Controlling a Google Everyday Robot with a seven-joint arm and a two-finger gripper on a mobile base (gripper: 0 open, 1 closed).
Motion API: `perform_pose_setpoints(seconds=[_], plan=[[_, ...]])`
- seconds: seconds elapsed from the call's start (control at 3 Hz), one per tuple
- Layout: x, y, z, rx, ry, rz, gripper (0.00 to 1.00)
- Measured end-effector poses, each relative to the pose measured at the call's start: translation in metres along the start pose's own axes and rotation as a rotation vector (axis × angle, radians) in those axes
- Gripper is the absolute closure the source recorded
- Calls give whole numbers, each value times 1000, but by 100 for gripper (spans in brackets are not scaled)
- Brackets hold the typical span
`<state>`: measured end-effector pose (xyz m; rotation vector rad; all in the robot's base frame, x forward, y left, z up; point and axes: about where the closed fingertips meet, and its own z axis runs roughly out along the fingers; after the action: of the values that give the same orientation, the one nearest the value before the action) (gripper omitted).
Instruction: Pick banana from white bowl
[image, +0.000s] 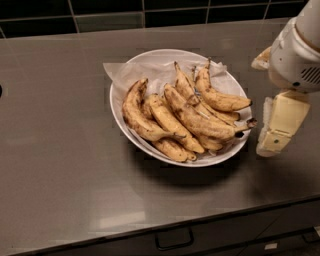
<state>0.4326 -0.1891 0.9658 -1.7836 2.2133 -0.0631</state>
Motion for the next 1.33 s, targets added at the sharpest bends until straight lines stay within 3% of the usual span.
perform_pose_setpoints(seconds=[0.67, 1.0, 1.33], plan=[[-36, 37, 35, -64, -17, -30, 21], [-36, 37, 35, -64, -17, -30, 21], [-36, 37, 35, -64, -17, -30, 40]])
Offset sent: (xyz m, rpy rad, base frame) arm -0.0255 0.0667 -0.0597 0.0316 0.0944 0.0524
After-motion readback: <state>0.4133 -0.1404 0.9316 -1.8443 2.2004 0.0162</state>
